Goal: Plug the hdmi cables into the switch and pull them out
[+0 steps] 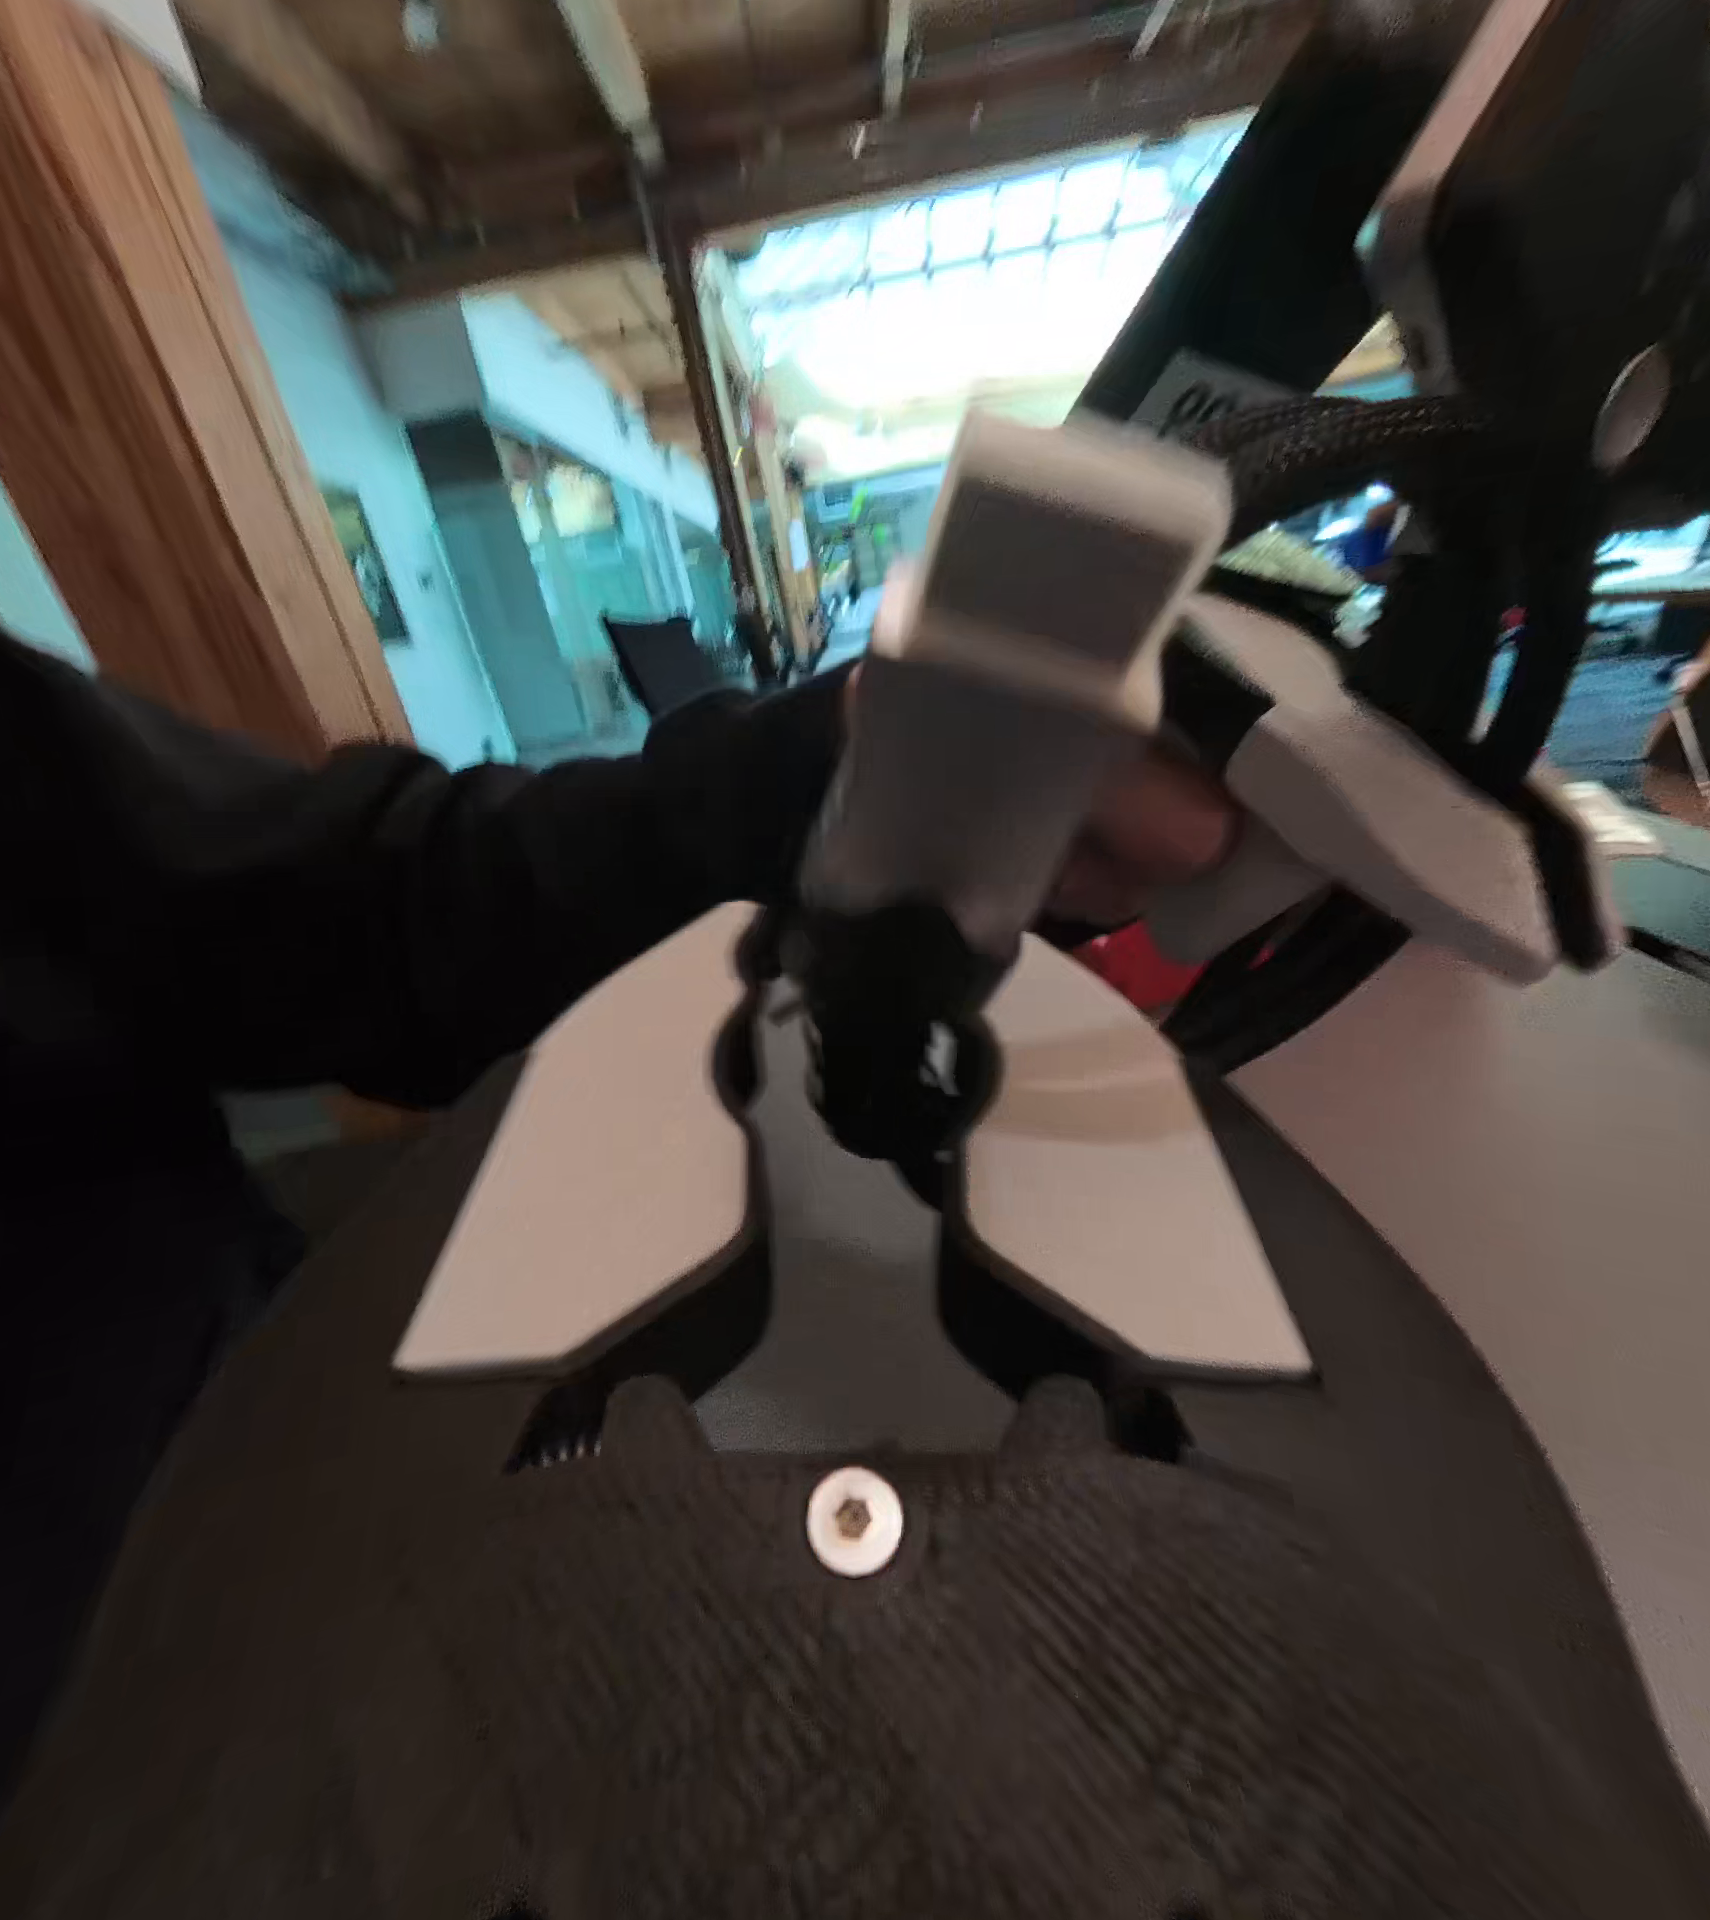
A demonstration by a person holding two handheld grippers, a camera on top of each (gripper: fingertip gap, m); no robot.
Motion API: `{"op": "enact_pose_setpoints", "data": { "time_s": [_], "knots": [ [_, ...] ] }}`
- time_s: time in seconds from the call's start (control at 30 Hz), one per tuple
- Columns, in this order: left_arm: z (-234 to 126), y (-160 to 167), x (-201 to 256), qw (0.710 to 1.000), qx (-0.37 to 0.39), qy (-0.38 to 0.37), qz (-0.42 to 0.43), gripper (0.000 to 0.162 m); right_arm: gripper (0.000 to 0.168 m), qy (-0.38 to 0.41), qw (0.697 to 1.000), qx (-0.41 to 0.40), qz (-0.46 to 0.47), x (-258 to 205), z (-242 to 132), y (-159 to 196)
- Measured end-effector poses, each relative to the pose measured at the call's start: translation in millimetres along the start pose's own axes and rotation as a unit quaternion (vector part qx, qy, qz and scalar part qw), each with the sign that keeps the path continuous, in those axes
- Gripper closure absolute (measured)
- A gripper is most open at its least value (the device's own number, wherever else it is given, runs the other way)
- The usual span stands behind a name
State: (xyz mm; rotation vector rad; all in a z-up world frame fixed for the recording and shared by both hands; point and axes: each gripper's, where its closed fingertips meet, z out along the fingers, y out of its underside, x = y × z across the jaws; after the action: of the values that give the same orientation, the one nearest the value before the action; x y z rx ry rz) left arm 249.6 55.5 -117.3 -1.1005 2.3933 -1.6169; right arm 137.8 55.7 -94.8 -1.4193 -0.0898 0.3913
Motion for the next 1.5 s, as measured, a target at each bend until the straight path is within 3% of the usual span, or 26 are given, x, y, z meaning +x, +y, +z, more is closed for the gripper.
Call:
{"op": "enact_pose_setpoints", "data": {
  "time_s": [0.03, 0.1, 0.23, 0.27, 0.33, 0.4, 0.5, 0.53, 0.7, 0.8, 0.9, 1.0, 1.2, 1.5],
  "knots": [
    [-3.5, -4.0, 0.6, 1.000, 0.023, -0.001, 0.008, 0.156, 0.108, -0.020, 0.999, -0.033, -0.012, -6.7, -1.9, 6.9],
    [-8.3, -7.2, 3.7, 0.998, 0.060, 0.008, 0.015, 0.156, 0.086, -0.039, 0.993, -0.102, -0.034, -14.3, -12.6, 17.4],
    [-17.6, -21.6, 11.7, 0.982, 0.178, 0.062, -0.034, 0.156, 0.068, -0.026, 0.980, -0.173, -0.092, -13.7, -48.4, 19.4],
    [-19.6, -23.7, 13.7, 0.977, 0.199, 0.072, -0.035, 0.156, 0.069, -0.026, 0.980, -0.173, -0.100, -13.5, -59.0, 17.6],
    [-19.7, -25.5, 21.6, 0.968, 0.234, 0.086, -0.005, 0.156, 0.073, 0.050, 0.982, -0.154, -0.094, 13.8, -76.1, 9.4],
    [-13.3, -22.5, 36.0, 0.963, 0.245, 0.101, 0.042, 0.155, 0.084, 0.088, 0.990, -0.107, -0.025, 34.4, -85.2, -4.1],
    [-1.3, -19.7, 57.2, 0.952, 0.261, 0.118, 0.111, 0.155, 0.093, 0.063, 0.994, 0.007, 0.089, 43.3, -77.8, -26.5],
    [1.3, -20.3, 62.8, 0.947, 0.269, 0.122, 0.127, 0.155, 0.103, 0.065, 0.992, 0.022, 0.108, 47.4, -73.2, -26.3],
    [12.3, -21.5, 79.5, 0.937, 0.282, 0.135, 0.157, 0.155, 0.106, 0.017, 0.996, -0.045, 0.081, 23.7, -39.8, 0.0],
    [18.4, -19.1, 85.9, 0.938, 0.272, 0.148, 0.156, 0.155, 0.132, 0.062, 0.994, -0.086, 0.033, 31.3, -32.6, 13.0],
    [17.0, -19.8, 87.9, 0.938, 0.272, 0.168, 0.132, 0.154, 0.147, 0.052, 0.994, -0.089, 0.026, 31.3, -31.9, 13.5],
    [15.5, -21.7, 89.6, 0.940, 0.265, 0.187, 0.102, 0.154, 0.148, 0.047, 0.996, -0.070, -0.006, 29.2, -30.9, 10.0],
    [21.4, -13.5, 97.2, 0.944, 0.233, 0.156, 0.173, 0.155, 0.145, 0.034, 0.994, -0.086, -0.055, 25.8, -34.0, 16.8],
    [17.5, -17.9, 105.7, 0.939, 0.231, 0.169, 0.190, 0.156, 0.139, -0.015, 0.997, -0.077, -0.009, 16.7, -34.4, 20.0]
  ]
}}
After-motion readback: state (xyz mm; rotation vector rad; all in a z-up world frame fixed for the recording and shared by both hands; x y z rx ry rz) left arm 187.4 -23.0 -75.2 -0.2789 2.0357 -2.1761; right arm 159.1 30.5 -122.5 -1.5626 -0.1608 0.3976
